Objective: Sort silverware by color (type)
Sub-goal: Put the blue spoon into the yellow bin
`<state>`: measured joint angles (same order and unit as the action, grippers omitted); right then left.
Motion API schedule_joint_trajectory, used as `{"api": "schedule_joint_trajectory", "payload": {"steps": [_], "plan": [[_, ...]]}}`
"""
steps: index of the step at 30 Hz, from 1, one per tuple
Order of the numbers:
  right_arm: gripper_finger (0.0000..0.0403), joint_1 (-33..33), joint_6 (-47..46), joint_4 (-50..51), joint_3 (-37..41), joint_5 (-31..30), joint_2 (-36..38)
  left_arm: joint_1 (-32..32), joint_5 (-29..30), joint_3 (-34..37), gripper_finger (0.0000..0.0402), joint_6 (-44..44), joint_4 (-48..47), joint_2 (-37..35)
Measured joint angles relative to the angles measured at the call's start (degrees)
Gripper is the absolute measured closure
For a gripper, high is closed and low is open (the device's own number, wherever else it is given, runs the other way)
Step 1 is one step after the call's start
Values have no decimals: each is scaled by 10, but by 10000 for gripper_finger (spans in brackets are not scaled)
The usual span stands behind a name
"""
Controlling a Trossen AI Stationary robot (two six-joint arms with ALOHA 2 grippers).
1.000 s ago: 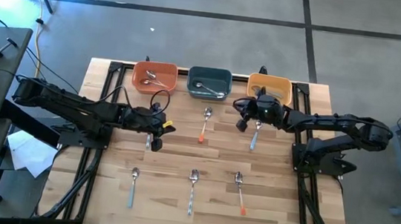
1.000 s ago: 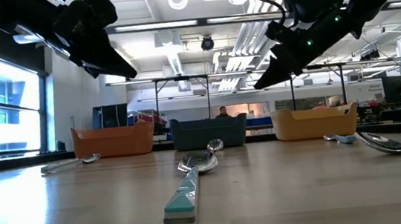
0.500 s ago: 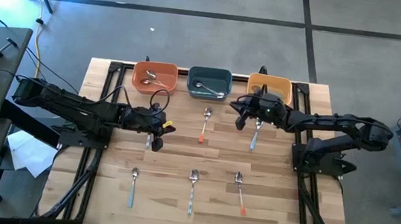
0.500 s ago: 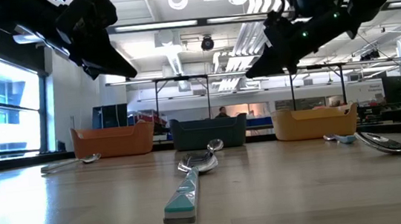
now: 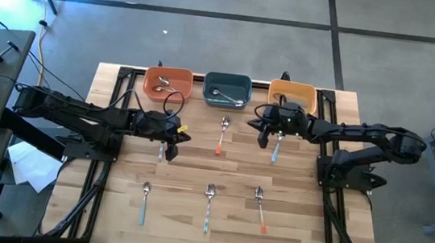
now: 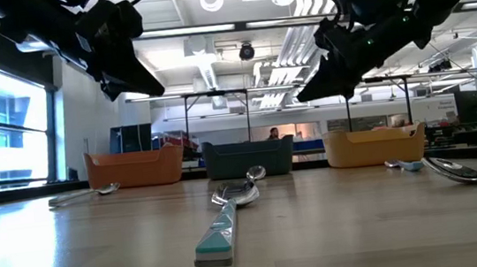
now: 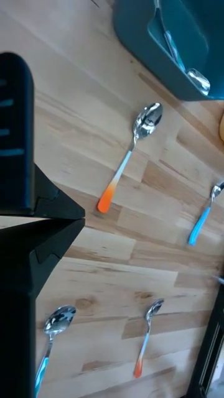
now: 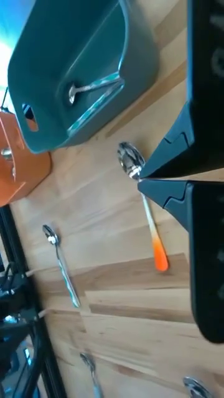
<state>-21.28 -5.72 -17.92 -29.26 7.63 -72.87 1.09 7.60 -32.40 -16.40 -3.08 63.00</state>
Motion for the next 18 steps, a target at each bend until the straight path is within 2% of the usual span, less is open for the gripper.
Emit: {"api": "schedule_joint_trajectory", "payload": {"steps": [9,16,18], "plan": [[402,25,58,97,-80,1,0,1,-11,0,401,-18,-3,0],[402,27,74,104,-82,1,-4,-5,-10,0,380,-31,-14,0],[402,27,83,105,-81,1,-9,-6,7,0,372,-32,-22,0]]}}
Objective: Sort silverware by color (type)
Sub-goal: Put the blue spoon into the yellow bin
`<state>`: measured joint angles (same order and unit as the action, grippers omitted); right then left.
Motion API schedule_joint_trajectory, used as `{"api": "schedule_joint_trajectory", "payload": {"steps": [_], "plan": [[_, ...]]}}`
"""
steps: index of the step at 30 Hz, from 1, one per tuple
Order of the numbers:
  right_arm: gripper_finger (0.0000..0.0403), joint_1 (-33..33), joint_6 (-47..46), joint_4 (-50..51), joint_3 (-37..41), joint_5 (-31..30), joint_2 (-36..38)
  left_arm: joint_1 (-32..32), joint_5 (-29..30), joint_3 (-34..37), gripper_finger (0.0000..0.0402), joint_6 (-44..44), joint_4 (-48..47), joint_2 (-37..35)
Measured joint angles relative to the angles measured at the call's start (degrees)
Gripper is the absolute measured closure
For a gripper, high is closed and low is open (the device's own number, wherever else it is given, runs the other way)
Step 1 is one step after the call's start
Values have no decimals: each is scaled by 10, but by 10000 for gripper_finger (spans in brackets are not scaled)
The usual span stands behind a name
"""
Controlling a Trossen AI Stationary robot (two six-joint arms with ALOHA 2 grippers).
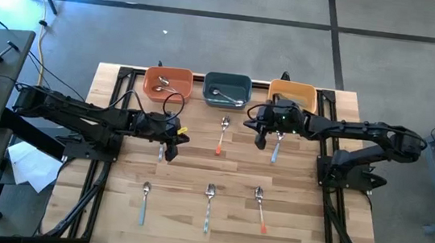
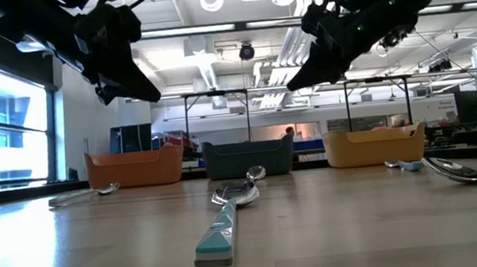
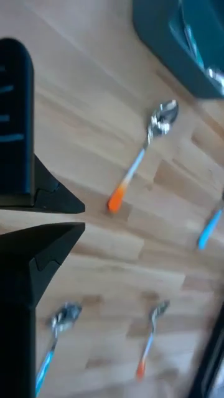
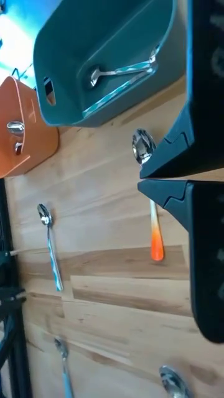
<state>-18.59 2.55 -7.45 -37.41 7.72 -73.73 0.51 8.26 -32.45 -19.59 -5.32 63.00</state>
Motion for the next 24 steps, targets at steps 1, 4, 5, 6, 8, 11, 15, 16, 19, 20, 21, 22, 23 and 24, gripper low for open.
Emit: {"api": "schedule_joint_trajectory", "payload": {"steps": [1,4,5,6,8,11,15,16,19,20,21,22,23,24], "plan": [[402,0,5,-2,0,0,-3,-1,14,0,370,-3,-4,0],[402,0,14,0,0,0,-15,-3,29,0,369,-5,-15,0],[402,0,17,0,0,0,-18,-3,29,0,369,-11,-19,0],[402,0,21,-2,0,0,-21,-3,28,0,370,-16,-24,0],[403,0,26,-5,0,0,-24,-3,29,0,371,-27,-38,0],[402,0,30,-8,0,0,-25,-3,29,0,371,-30,-58,0],[402,0,31,-8,0,0,-25,-3,29,0,371,-38,-73,0],[402,0,31,-8,0,0,-25,-3,28,0,371,-39,-75,0],[402,0,31,-10,0,0,-25,-3,28,0,371,-39,-84,0],[402,0,31,-10,0,0,-25,-3,28,0,371,-41,-88,0],[402,0,31,-10,0,0,-25,-3,28,0,371,-43,-93,0],[402,0,31,-10,0,0,-25,-3,28,0,371,-45,-98,0],[402,0,31,-10,0,0,-25,-3,28,0,371,-49,-102,0],[402,0,30,-11,0,0,-25,-3,28,0,371,-55,-106,0]]}}
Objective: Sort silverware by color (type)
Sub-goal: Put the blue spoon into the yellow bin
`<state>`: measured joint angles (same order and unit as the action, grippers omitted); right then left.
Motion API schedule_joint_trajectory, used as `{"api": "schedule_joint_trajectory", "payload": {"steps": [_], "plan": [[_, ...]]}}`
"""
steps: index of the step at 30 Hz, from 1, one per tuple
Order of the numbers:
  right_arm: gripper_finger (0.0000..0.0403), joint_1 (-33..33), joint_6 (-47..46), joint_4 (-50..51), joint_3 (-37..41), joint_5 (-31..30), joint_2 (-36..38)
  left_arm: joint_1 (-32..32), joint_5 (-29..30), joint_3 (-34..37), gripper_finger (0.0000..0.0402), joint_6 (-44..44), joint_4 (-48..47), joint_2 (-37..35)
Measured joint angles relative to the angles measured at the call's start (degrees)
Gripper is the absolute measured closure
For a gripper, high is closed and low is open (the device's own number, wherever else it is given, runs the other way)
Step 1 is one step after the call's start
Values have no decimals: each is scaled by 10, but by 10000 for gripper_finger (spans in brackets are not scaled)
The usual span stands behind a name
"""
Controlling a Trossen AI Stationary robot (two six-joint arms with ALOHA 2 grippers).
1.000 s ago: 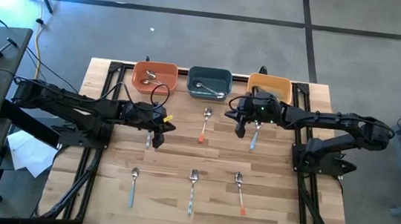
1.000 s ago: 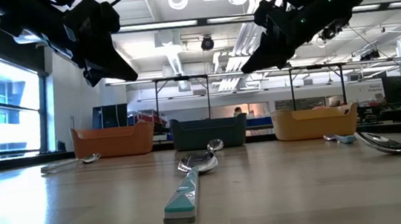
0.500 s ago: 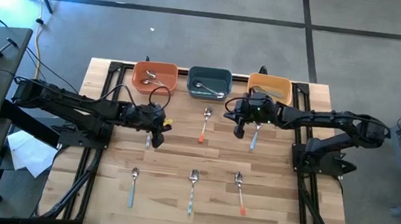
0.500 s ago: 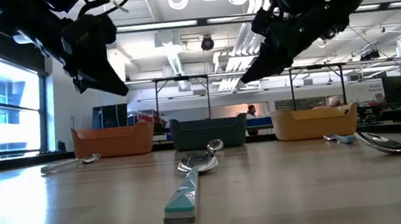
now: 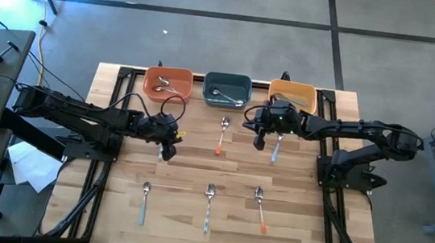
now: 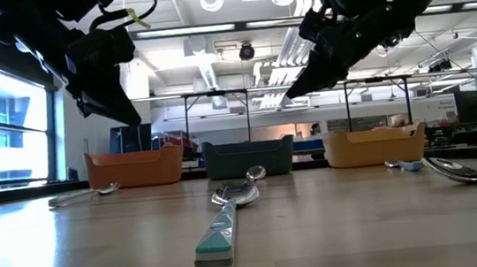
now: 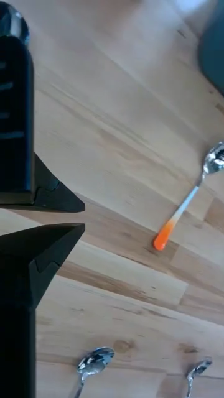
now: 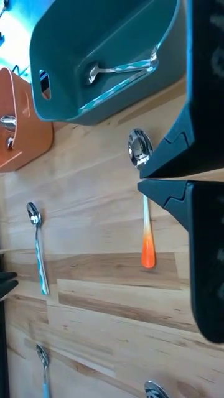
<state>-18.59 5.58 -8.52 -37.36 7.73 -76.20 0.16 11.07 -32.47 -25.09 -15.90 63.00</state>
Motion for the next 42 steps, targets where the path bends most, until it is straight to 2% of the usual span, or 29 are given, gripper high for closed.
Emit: {"api": "schedule_joint_trajectory", "payload": {"steps": [11,25,35,42], "plan": [[402,0,-1,-5,0,0,0,22,0,0,361,-102,-46,0],[402,0,5,-9,0,0,0,33,-2,0,285,-123,-48,0],[402,0,-5,-21,0,0,0,33,1,0,291,-124,-14,0],[402,0,7,-24,0,0,0,36,0,0,293,-159,-9,0]]}}
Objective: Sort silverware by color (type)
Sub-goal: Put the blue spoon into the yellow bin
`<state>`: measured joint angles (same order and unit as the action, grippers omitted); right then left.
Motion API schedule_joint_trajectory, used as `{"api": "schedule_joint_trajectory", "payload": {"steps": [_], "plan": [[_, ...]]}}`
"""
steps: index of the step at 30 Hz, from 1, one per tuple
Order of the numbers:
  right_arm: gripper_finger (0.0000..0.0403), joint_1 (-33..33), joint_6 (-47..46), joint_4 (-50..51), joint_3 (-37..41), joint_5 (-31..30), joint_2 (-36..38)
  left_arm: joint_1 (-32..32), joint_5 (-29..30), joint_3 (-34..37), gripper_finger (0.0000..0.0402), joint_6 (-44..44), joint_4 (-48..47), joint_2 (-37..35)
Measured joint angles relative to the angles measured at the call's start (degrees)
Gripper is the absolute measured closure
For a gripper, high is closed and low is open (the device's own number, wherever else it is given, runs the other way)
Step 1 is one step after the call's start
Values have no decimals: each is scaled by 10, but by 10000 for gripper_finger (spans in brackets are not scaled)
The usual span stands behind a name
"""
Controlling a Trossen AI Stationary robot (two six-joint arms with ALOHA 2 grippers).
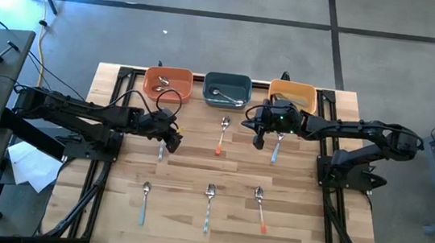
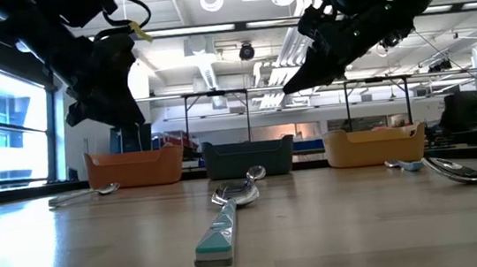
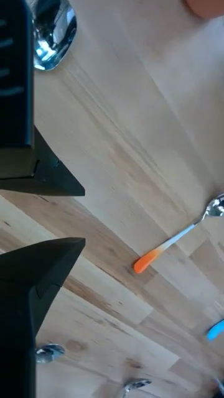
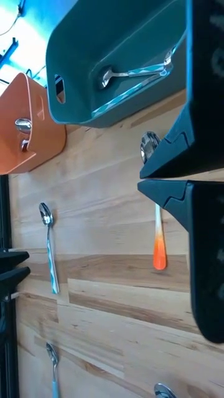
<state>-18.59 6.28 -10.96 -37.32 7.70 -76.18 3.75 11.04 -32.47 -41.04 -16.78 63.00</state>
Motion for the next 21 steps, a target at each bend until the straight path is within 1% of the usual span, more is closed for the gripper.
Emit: {"api": "schedule_joint_trajectory", "payload": {"steps": [4,8,14,21], "plan": [[402,0,0,0,0,0,0,-1,32,0,277,-27,-1,0],[402,0,0,0,0,0,0,-1,35,0,251,-19,-13,0],[402,0,1,1,0,0,0,-1,36,0,219,-24,-59,0],[402,0,1,1,0,0,0,-1,55,0,209,-34,-77,0]]}}
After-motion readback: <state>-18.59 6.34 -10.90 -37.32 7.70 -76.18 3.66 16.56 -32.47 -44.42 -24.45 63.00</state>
